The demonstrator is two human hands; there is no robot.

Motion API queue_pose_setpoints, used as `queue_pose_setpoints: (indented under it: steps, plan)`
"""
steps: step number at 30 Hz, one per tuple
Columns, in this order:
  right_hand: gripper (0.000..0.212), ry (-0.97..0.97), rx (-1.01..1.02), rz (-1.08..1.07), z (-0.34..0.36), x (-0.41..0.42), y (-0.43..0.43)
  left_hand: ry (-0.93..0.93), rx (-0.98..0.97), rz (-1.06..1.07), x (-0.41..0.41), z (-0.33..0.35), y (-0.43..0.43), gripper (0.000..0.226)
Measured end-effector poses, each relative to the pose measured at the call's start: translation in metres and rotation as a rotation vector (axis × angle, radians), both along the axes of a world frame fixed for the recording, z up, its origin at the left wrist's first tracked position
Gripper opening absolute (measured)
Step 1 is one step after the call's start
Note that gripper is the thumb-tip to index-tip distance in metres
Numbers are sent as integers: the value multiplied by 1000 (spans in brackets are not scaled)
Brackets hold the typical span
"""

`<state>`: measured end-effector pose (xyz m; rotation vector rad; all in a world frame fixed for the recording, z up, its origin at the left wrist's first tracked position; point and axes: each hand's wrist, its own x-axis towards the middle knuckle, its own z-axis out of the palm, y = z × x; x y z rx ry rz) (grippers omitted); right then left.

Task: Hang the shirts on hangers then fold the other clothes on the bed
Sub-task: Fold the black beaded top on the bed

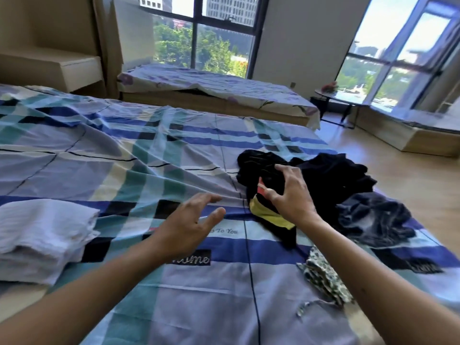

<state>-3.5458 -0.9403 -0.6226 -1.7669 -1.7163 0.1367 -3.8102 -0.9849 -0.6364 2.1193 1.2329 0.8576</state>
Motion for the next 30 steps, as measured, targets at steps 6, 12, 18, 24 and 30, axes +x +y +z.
queue_pose_setpoints:
  steps: [6,12,18,24,30]
  plan:
    - [114,-260,-259,-386,-30,73,20,50,-43,-26,8,-15,3,69]
    - [110,-453,-370,-463,-55,98,30,73,-122,-22,5,-23,8,86]
    - [41,-425,-91,-480,-54,100,39,118,-149,-33,7,-24,3,63]
    - [32,103,69,-277,-23,86,36,134,-168,-31,3,-29,6,62]
    - [24,393,84,57,25,16,8,82,-160,-25,8,-31,9,68]
